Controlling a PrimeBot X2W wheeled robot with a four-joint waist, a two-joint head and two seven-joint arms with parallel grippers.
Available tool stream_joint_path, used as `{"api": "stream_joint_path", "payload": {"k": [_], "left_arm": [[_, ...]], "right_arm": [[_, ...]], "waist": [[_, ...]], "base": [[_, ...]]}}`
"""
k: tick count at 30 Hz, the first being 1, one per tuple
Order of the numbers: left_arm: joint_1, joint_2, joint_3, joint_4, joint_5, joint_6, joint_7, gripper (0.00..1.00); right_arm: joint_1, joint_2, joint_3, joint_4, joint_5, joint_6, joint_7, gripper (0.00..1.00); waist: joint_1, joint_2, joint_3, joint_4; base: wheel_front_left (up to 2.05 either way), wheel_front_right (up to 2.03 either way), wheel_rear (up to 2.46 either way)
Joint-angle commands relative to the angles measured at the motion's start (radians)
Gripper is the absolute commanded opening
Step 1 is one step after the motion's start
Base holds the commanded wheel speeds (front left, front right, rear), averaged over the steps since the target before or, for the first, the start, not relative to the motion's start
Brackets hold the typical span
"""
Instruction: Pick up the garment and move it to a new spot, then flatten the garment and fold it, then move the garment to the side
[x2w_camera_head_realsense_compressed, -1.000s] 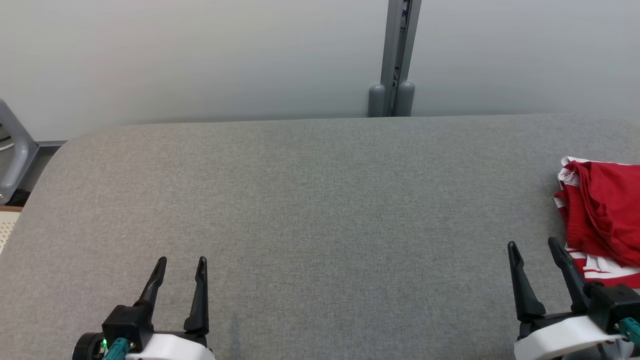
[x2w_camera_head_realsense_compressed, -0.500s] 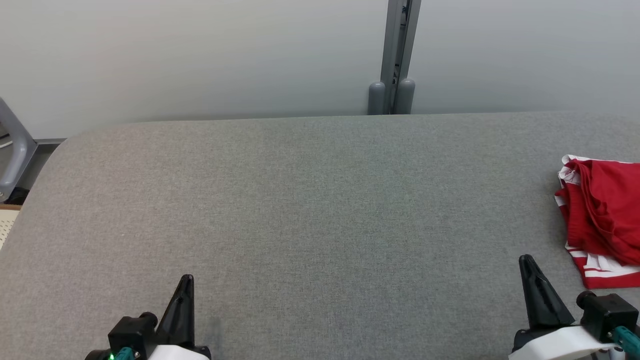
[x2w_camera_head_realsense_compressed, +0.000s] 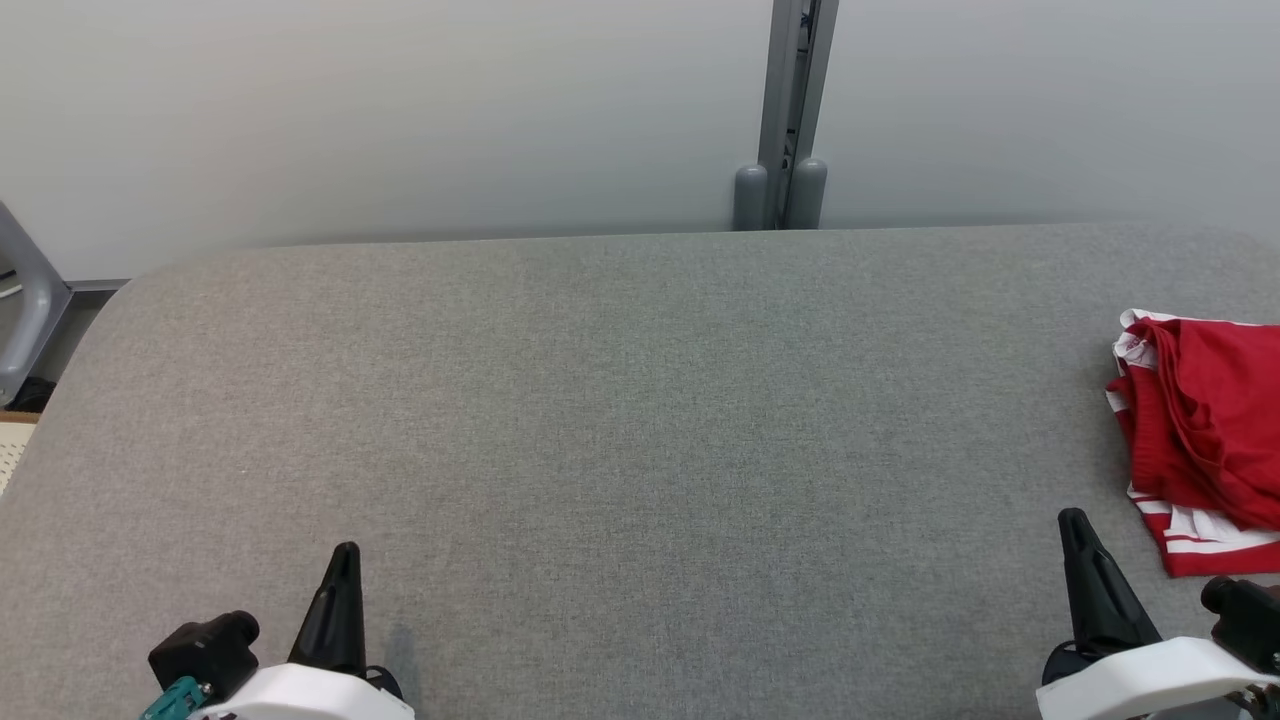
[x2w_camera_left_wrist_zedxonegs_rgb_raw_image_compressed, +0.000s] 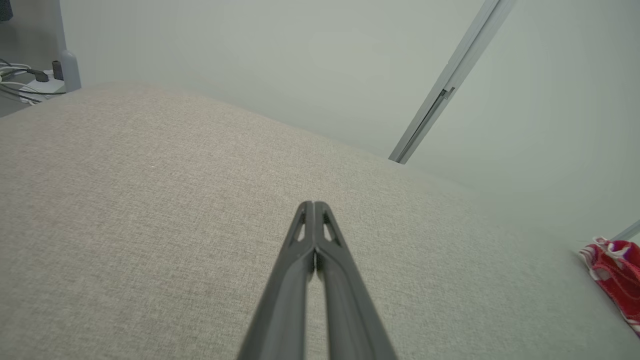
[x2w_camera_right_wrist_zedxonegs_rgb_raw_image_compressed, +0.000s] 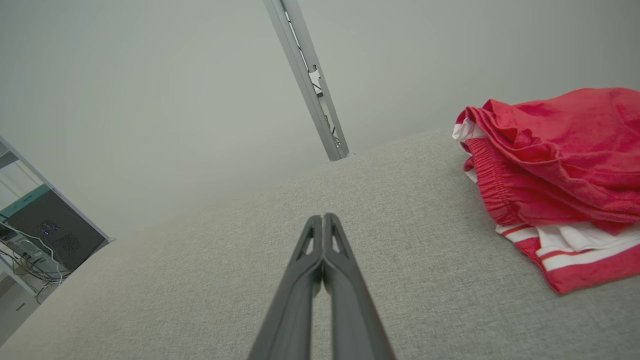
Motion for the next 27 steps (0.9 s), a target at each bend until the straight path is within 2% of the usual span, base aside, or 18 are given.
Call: {"api": "stream_joint_path", "payload": {"k": [1, 27], "left_arm": [[-0.037, 0.004, 0.016, -0.014, -0.041, -0.009, 0.010, 0.00], [-0.073, -0.018, 0.097, -0.012, -0.375, -0.068, 0.104, 0.00]], "right_arm": [[-0.032, -0.006, -0.007, -0.008, 0.046, 0.000, 0.009, 0.00], [-0.070, -0.005, -0.035, 0.022, 0.421, 0.000, 0.081, 0.00]], "waist": [[0.0000, 0.0000, 0.000, 0.000], [0.0000, 0.0000, -0.002, -0.007]], "base": [[0.00, 0.00, 0.00], [0.00, 0.00, 0.00]]}}
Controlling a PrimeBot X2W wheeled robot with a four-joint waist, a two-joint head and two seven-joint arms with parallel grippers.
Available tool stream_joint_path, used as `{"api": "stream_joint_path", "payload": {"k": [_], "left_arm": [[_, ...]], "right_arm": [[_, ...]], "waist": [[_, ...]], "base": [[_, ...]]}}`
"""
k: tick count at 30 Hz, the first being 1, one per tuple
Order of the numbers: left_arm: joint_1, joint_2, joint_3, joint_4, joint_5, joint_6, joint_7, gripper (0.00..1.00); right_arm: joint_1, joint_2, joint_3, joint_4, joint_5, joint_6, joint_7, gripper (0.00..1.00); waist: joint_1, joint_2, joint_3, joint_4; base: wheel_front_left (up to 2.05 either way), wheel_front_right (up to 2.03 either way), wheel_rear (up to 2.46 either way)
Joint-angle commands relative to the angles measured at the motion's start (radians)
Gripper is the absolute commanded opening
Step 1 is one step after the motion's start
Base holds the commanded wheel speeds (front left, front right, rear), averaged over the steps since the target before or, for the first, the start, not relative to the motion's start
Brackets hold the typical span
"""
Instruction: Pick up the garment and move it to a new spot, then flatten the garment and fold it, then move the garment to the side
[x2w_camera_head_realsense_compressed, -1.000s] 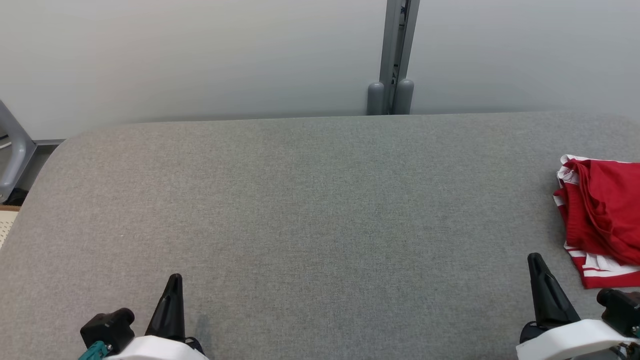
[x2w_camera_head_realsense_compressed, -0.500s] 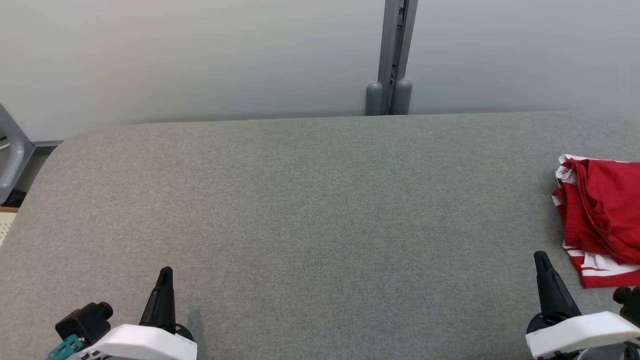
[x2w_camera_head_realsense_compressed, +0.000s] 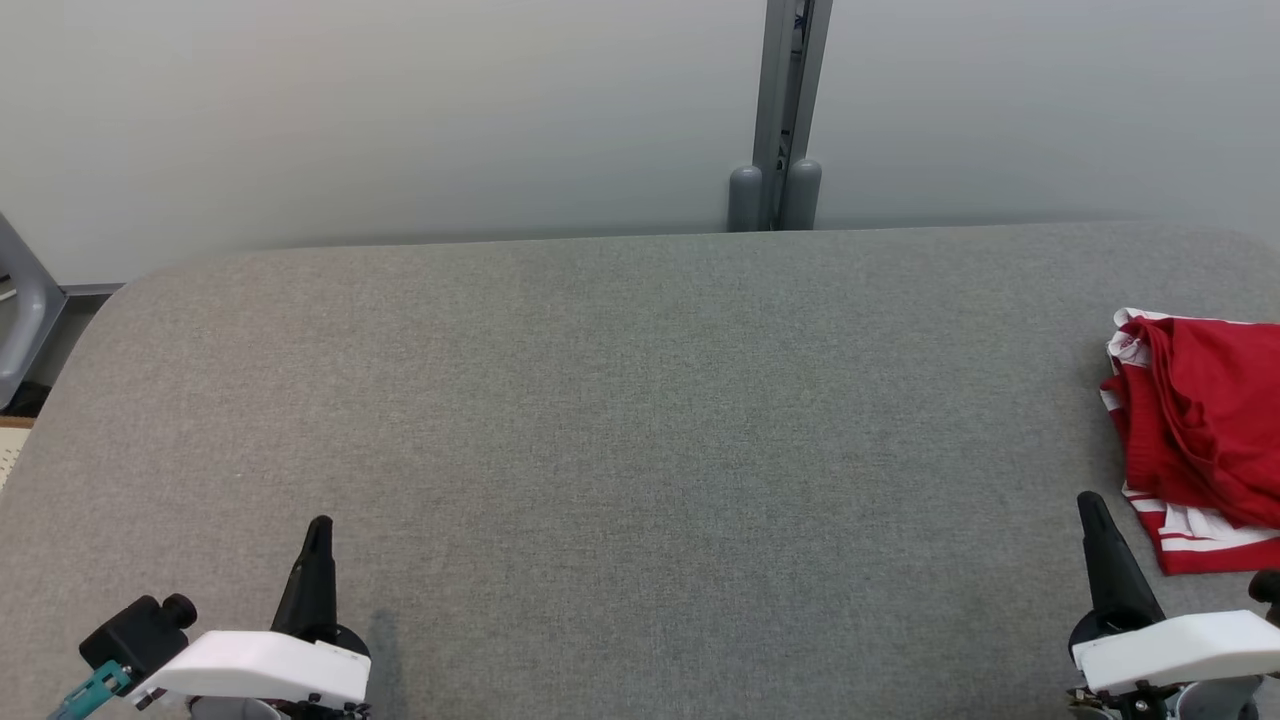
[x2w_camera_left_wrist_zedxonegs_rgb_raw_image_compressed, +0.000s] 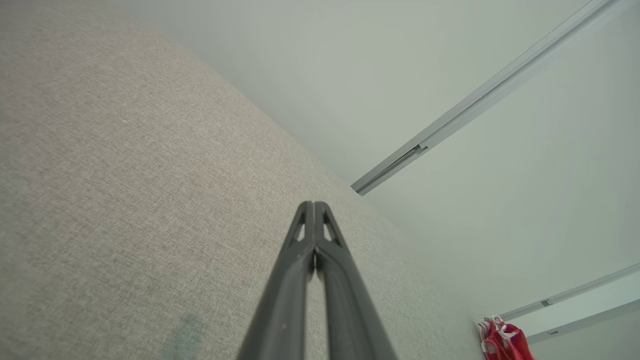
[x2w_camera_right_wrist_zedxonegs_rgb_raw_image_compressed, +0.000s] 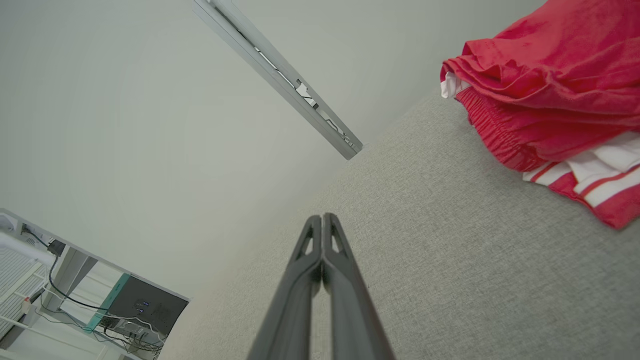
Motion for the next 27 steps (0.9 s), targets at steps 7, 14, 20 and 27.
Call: {"api": "stream_joint_path", "payload": {"k": [7, 14, 20, 27], "left_arm": [[-0.037, 0.001, 0.028, -0.011, -0.089, -0.020, 0.025, 0.00], [-0.046, -0.005, 0.046, -0.010, -0.163, -0.033, 0.045, 0.00], [-0.050, -0.009, 0.061, -0.010, -0.222, -0.044, 0.062, 0.00], [-0.059, -0.013, 0.076, -0.009, -0.288, -0.055, 0.081, 0.00]], "right_arm": [[-0.034, -0.005, -0.012, -0.001, 0.103, 0.000, 0.022, 0.00], [-0.043, -0.005, -0.018, 0.006, 0.185, 0.000, 0.039, 0.00], [-0.049, -0.004, -0.024, 0.012, 0.252, 0.000, 0.051, 0.00], [-0.056, -0.004, -0.029, 0.018, 0.325, 0.000, 0.067, 0.00]], "waist": [[0.0000, -0.0001, -0.001, -0.002], [0.0000, -0.0001, -0.001, -0.003], [0.0000, -0.0001, -0.002, -0.005], [0.0000, -0.0001, -0.002, -0.007]], "base": [[0.00, 0.00, 0.00], [0.00, 0.00, 0.00], [0.00, 0.00, 0.00], [0.00, 0.00, 0.00]]}}
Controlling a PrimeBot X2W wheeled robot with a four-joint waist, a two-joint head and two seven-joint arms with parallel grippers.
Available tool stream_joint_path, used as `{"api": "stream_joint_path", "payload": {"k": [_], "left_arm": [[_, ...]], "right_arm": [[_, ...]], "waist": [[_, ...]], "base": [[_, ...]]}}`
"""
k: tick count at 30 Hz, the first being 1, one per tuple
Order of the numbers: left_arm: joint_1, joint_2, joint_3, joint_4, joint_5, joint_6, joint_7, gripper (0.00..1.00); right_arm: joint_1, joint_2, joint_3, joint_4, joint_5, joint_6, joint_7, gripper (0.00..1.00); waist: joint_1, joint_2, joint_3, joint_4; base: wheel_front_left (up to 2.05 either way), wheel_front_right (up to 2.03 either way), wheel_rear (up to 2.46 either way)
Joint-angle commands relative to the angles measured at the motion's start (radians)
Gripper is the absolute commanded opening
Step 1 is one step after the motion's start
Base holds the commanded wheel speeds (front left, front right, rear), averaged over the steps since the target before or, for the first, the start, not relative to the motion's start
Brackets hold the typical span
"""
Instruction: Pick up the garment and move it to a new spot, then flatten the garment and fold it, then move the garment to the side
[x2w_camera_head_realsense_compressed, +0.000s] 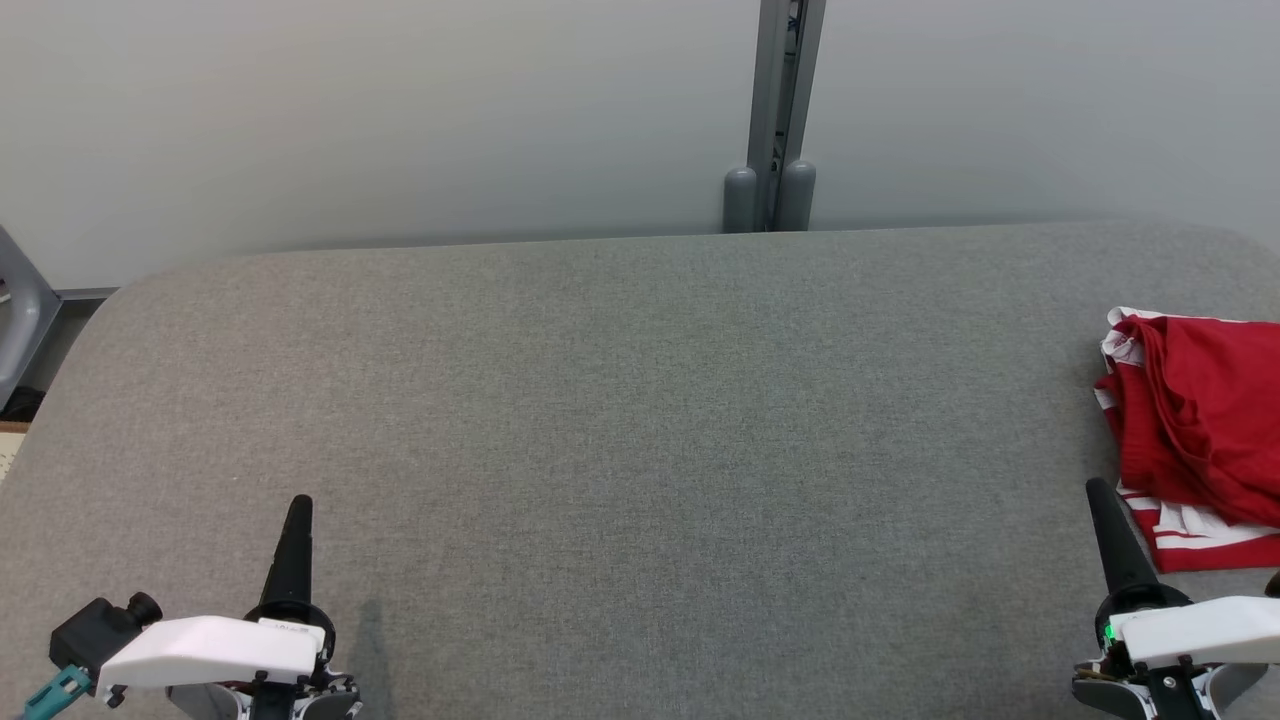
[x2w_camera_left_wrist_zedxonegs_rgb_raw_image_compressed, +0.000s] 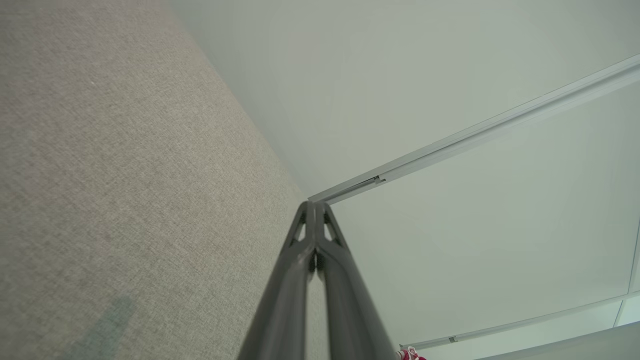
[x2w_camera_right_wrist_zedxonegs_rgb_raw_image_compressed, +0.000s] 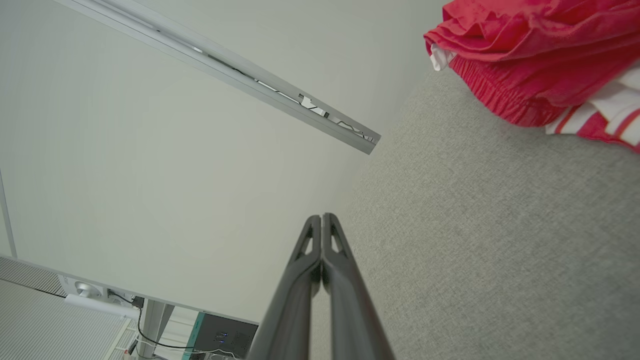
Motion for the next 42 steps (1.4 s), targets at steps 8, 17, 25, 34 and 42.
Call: {"api": "stream_joint_path", "payload": {"k": [8, 17, 25, 34, 42], "left_arm": [[-0.034, -0.003, 0.029, -0.008, -0.100, -0.022, 0.028, 0.00], [-0.042, -0.007, 0.045, -0.007, -0.165, -0.035, 0.047, 0.00], [-0.050, -0.011, 0.060, -0.006, -0.225, -0.044, 0.064, 0.00], [-0.054, -0.015, 0.075, -0.005, -0.287, -0.055, 0.082, 0.00], [-0.060, -0.019, 0.088, -0.004, -0.343, -0.065, 0.098, 0.00]], "right_arm": [[-0.028, -0.004, -0.012, 0.004, 0.112, 0.000, 0.024, 0.00], [-0.034, -0.004, -0.018, 0.011, 0.185, 0.000, 0.040, 0.00], [-0.042, -0.003, -0.024, 0.016, 0.252, 0.000, 0.053, 0.00], [-0.049, -0.003, -0.029, 0.021, 0.323, 0.000, 0.067, 0.00], [-0.053, -0.003, -0.033, 0.027, 0.382, 0.001, 0.079, 0.00]], "waist": [[0.0000, 0.0000, -0.001, -0.002], [0.0000, 0.0000, -0.002, -0.004], [0.0000, 0.0000, -0.002, -0.006], [0.0000, 0.0000, -0.003, -0.009], [0.0000, 0.0000, -0.004, -0.011]], "base": [[0.00, 0.00, 0.00], [0.00, 0.00, 0.00], [0.00, 0.00, 0.00], [0.00, 0.00, 0.00], [0.00, 0.00, 0.00]]}}
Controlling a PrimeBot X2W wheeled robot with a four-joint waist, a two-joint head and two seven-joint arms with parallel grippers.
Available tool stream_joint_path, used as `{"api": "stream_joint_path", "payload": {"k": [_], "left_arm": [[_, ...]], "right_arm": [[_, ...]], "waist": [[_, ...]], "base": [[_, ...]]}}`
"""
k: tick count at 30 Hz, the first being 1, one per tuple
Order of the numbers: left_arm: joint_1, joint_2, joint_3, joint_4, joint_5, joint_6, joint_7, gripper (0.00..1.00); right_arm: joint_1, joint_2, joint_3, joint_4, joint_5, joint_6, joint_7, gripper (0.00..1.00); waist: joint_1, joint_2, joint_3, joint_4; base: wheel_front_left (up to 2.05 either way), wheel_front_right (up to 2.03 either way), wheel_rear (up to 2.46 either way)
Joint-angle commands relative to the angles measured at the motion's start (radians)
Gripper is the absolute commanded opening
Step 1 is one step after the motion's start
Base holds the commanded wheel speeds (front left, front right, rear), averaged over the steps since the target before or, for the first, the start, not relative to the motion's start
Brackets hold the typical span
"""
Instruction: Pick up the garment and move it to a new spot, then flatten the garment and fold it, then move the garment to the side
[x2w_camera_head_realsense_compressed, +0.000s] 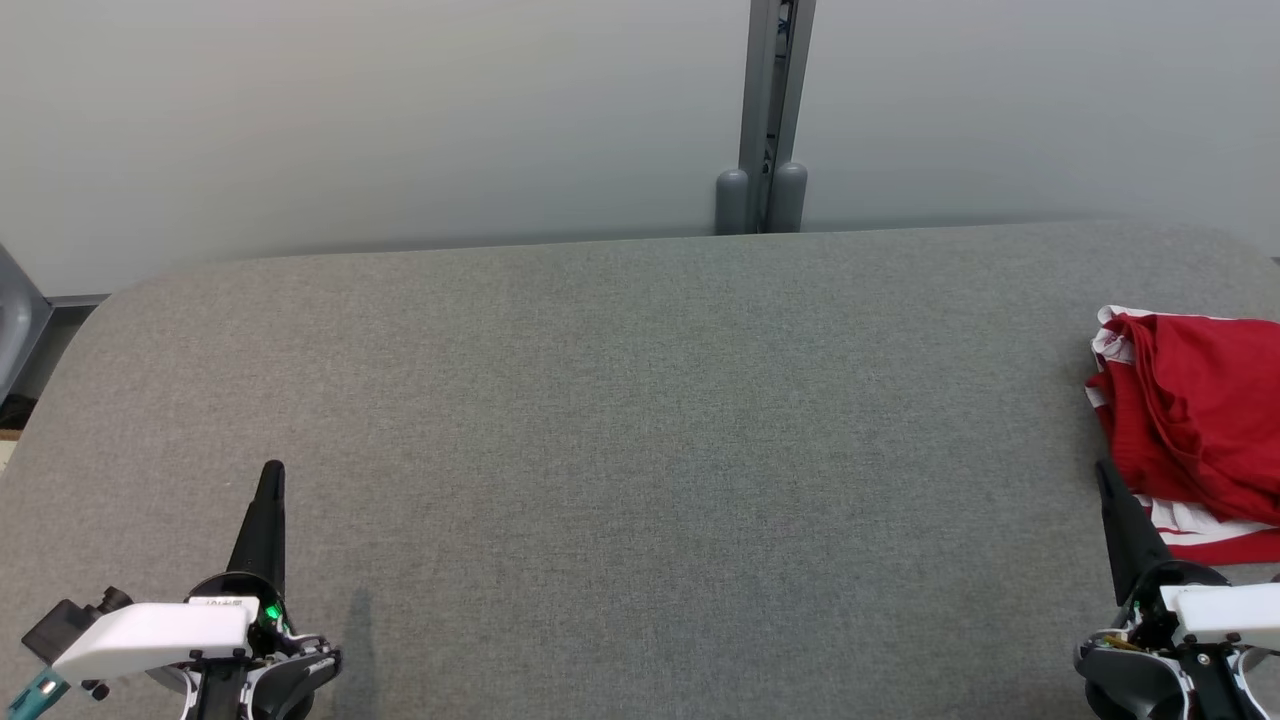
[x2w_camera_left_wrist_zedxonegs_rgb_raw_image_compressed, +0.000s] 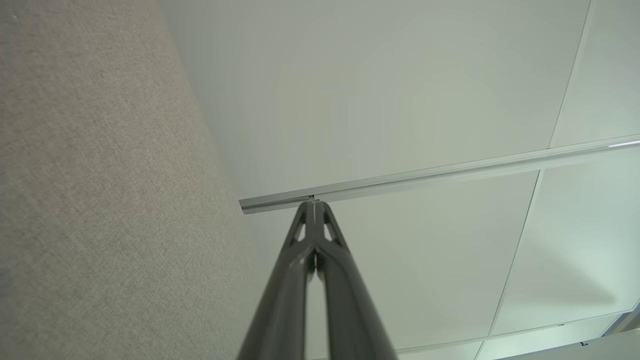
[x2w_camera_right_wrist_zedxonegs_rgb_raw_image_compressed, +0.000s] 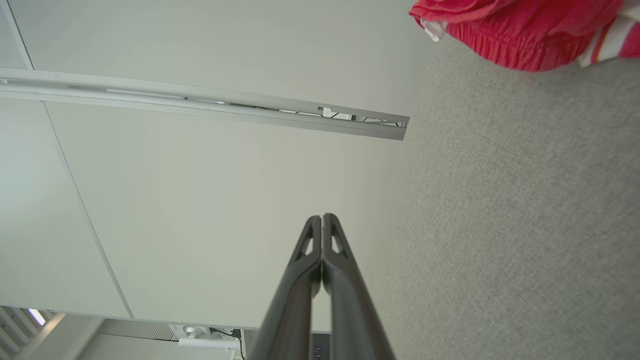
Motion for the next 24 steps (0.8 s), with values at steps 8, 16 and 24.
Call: {"api": "stream_joint_path", "payload": {"k": [8, 16, 24], "left_arm": [[-0.024, -0.001, 0.019, -0.003, -0.066, -0.016, 0.018, 0.00], [-0.025, -0.003, 0.026, -0.002, -0.092, -0.020, 0.028, 0.00], [-0.025, -0.003, 0.025, -0.003, -0.092, -0.020, 0.027, 0.00]], "right_arm": [[-0.018, -0.003, -0.008, 0.005, 0.071, 0.001, 0.018, 0.00], [-0.020, -0.003, -0.011, 0.008, 0.102, 0.001, 0.023, 0.00], [-0.020, -0.002, -0.011, 0.008, 0.101, 0.001, 0.024, 0.00]], "waist": [[0.0000, -0.0001, -0.001, -0.002], [0.0000, -0.0001, -0.001, -0.003], [0.0000, -0.0001, -0.001, -0.003]], "base": [[0.00, 0.00, 0.00], [0.00, 0.00, 0.00], [0.00, 0.00, 0.00]]}}
